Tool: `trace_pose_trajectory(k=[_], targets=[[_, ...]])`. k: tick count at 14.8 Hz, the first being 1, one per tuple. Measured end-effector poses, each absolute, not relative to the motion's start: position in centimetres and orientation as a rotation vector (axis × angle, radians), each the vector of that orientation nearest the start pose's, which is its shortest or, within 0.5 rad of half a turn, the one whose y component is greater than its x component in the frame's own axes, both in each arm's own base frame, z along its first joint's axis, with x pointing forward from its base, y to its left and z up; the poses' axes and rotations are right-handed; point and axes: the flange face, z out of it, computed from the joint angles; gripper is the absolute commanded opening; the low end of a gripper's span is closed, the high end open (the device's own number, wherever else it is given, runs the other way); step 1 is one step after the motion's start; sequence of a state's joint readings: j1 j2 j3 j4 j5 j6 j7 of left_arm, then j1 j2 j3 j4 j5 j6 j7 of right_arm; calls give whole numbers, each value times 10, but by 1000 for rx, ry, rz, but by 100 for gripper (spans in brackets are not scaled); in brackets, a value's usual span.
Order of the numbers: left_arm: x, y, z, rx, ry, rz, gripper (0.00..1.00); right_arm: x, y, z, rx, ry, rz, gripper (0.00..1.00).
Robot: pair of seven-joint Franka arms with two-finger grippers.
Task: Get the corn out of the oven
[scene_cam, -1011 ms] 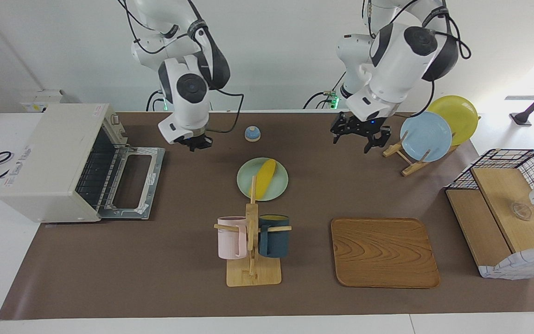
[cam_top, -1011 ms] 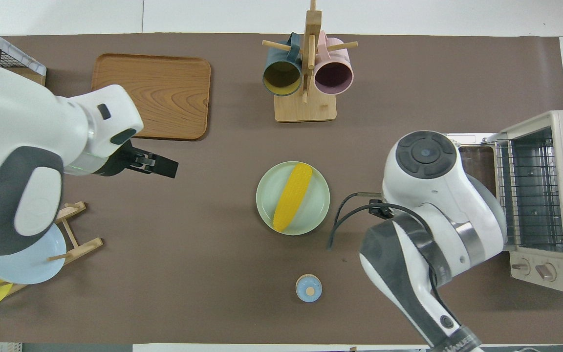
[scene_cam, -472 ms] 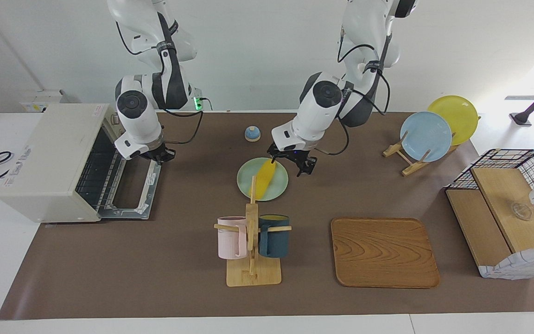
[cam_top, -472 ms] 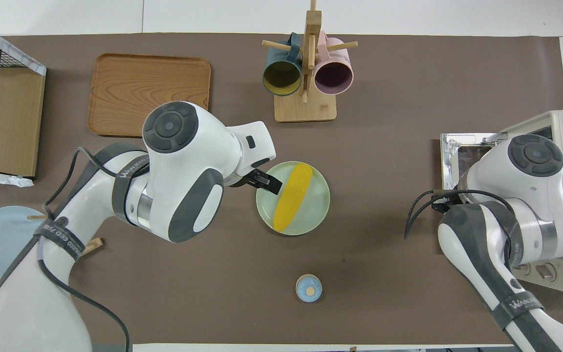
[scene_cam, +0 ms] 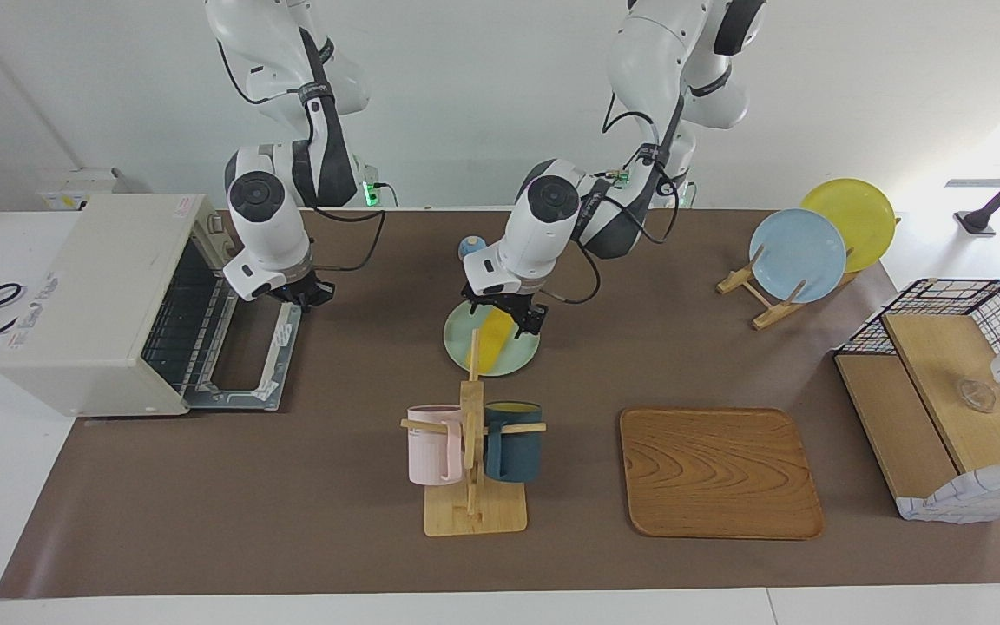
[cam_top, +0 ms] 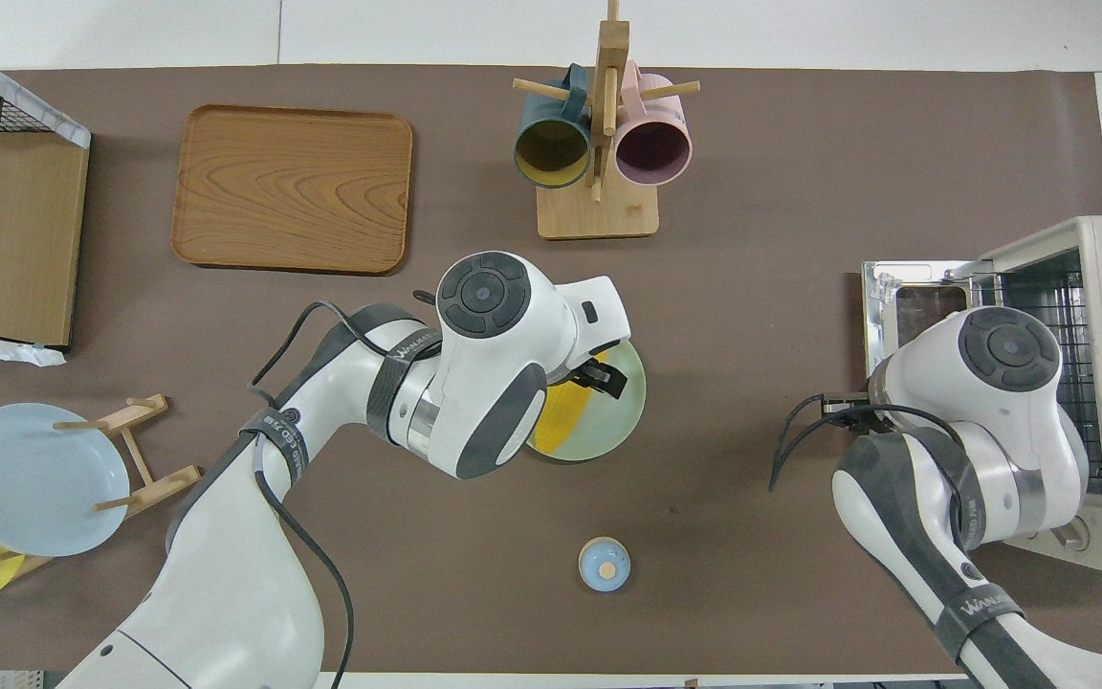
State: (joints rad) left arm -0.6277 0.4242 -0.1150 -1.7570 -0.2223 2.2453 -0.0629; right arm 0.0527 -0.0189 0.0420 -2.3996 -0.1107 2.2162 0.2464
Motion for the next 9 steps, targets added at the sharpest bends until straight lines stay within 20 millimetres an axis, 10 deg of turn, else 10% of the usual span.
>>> trace_pose_trajectory(k=[9], targets=[[478,-458,311,-3259,855,57,100,466,23,304,-3212,98,237,0]])
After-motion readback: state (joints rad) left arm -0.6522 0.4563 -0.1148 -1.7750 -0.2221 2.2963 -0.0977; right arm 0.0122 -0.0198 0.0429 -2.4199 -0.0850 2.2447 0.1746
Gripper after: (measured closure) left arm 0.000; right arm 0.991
